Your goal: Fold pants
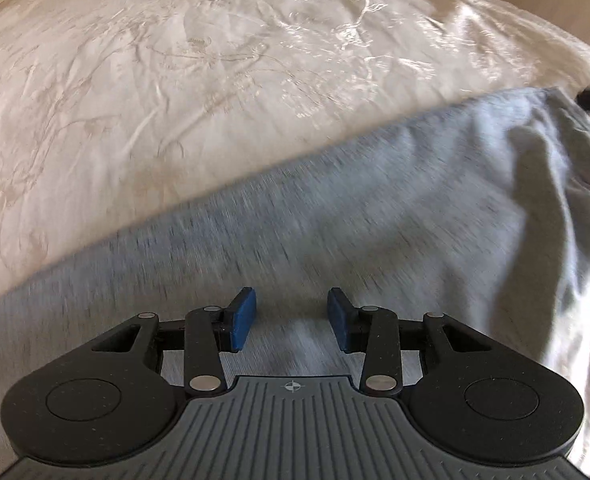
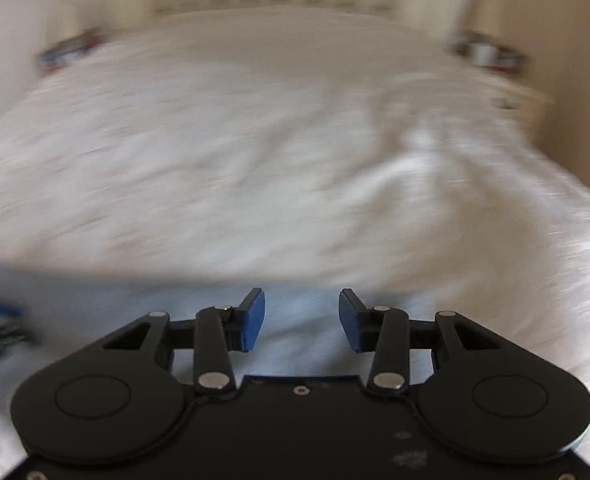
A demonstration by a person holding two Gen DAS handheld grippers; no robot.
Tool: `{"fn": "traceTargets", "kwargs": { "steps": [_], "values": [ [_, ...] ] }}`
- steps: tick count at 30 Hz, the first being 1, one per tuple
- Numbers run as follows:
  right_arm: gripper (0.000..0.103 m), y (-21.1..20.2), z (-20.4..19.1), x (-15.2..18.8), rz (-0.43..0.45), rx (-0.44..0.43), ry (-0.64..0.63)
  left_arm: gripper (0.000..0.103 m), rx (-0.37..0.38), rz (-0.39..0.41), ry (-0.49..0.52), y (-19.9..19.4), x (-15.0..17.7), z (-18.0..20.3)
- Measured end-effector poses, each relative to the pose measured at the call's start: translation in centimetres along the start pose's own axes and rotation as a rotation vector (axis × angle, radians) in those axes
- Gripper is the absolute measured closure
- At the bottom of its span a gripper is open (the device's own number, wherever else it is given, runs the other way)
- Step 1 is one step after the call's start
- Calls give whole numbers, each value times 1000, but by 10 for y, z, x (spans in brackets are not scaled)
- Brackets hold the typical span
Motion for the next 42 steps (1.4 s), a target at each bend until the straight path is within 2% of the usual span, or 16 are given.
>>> {"fn": "traceTargets", "kwargs": {
  "steps": [2,6,9,11,13,16,18,19,23,26,35,38,39,40,41,42],
  "values": [
    [93,-1,-33,25,-68,-91,-44,64,16,-4,-21,-4,7,0],
    [97,8,-77,79,-186,-170,-193,64,39,-30,-35,-16,34,6],
    [101,33,-63,127,-295,-22,-438,64,28,-46,-15,-25,51,8],
    [103,38,-37,143,-344,29,-428,64,23,-58,-3,-30,60,8],
    [103,28,-24,142,-328,57,-394,64,11,-59,1,-35,65,8],
    [96,-4,-6,127,-277,24,-187,64,15,-54,-17,-42,72,7],
    [69,-24,16,120,-239,50,-10,64,19,-49,-16,-45,71,11],
    [48,-30,26,118,-215,75,50,64,26,-42,0,-47,69,16],
    [46,-45,80,109,-154,141,346,64,61,-7,96,-49,52,47],
    [46,-44,111,102,-113,161,489,64,105,26,182,-46,34,77],
    [33,-4,146,115,-147,69,806,64,188,8,407,-19,17,150],
    [31,9,149,117,-138,42,894,64,187,-11,485,-12,22,162],
    [36,11,151,117,-135,36,932,64,194,-16,505,-10,23,165],
    [75,9,147,115,-127,18,963,64,203,-20,518,-9,24,168],
    [79,8,147,106,-117,7,967,64,214,-23,529,-8,25,170],
    [80,1,144,93,-94,17,887,64,224,-30,542,-6,26,173]
  ]
}}
Point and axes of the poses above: each gripper's, at about its wrist camera, not at the fingertips, and y roughly the way its jaws point, z to its right, x to its underside, the point moved 8 cm from there along y, roughly the way its jaws point, and after that the axes turned 8 degrees about y, right-handed, at the moved point
